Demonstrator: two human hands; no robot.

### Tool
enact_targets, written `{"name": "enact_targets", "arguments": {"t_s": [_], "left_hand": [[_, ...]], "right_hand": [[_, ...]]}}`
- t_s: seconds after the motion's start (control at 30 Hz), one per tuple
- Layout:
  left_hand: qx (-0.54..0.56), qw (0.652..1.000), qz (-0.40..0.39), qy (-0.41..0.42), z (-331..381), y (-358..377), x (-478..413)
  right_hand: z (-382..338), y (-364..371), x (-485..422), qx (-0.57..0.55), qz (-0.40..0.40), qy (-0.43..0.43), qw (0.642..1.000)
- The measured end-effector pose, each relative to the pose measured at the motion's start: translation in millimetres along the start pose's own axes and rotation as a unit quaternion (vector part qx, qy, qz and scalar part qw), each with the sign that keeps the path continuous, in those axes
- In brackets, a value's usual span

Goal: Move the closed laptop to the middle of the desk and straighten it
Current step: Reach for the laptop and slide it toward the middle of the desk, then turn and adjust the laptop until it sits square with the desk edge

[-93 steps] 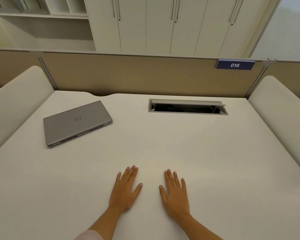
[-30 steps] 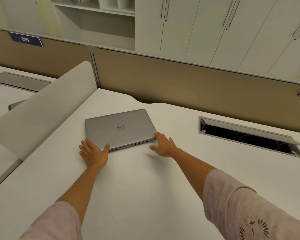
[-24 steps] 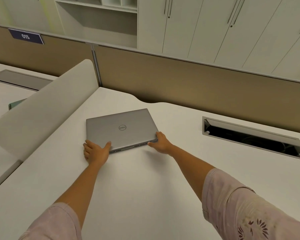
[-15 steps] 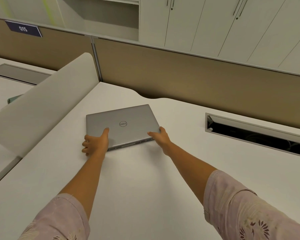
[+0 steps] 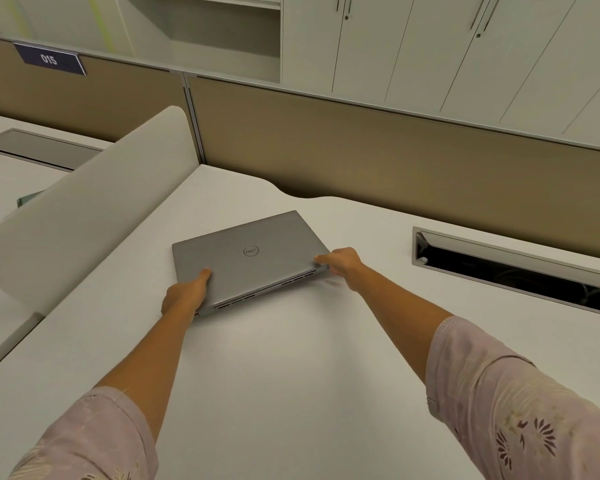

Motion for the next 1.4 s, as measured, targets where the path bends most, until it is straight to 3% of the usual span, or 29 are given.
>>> {"name": "enact_targets", "arguments": {"t_s": [0.2, 0.33, 0.63, 1.0, 1.4], "left_hand": [[-0.074, 0.995, 0.05, 0.045, -14, -12, 19], [-0.073, 0.994, 0.048, 0.072, -28, -9, 36], [-0.046, 0.989, 0.011, 0.137, -42, 8, 78], [-0.068, 0.973, -0.069, 0.209, -39, 62, 142], [-0.136, 0.955, -0.123, 0.233, -57, 104, 197]], "right_hand": [[16, -4, 10, 0.061, -0.057, 0.032, 0.996], [40, -10, 23, 0.079, -0.046, 0.051, 0.995], [112, -47, 86, 0.148, 0.012, 0.061, 0.987], [213, -98, 189, 0.123, 0.094, 0.12, 0.981], [285, -125, 256, 0.104, 0.152, 0.17, 0.968]]}}
Point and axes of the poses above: each hand's wrist, its own x-axis away from the middle knuckle, its own y-axis out of the palm, z = x × y, the point moved 9 cm from there along -x, towards the middle knuckle, and after that the axes turned 14 degrees about x, right-handed, at the moved point
